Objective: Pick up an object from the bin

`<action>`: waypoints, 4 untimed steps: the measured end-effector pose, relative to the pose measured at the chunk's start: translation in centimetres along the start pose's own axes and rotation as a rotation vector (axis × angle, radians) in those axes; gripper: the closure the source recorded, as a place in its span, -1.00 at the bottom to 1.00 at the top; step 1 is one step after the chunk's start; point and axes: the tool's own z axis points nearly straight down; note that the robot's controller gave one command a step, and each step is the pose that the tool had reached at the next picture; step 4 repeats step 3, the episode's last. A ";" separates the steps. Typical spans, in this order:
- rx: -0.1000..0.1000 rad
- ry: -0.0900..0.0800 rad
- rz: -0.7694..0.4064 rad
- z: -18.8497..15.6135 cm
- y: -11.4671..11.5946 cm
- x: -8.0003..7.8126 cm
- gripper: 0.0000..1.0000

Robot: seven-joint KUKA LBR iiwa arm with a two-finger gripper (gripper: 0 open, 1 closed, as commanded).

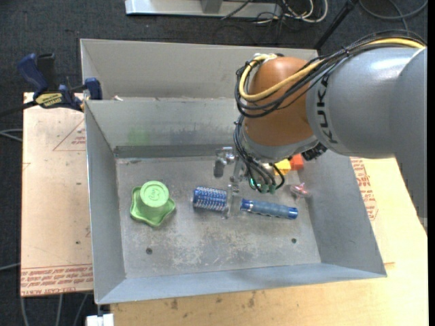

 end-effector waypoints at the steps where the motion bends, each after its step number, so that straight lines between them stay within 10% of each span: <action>1: 0.001 -0.001 -0.008 8.3 -1.2 -1.6 -1.00; 2: -0.001 -0.006 -0.008 7.9 -1.1 -1.7 1.00; 3: -0.002 -0.016 0.011 -6.1 0.4 -1.2 1.00; 4: -0.002 -0.016 0.011 -6.1 0.4 -1.2 1.00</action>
Offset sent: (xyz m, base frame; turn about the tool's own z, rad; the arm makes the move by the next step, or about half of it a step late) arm 0.0168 -0.0118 -0.0785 -0.0099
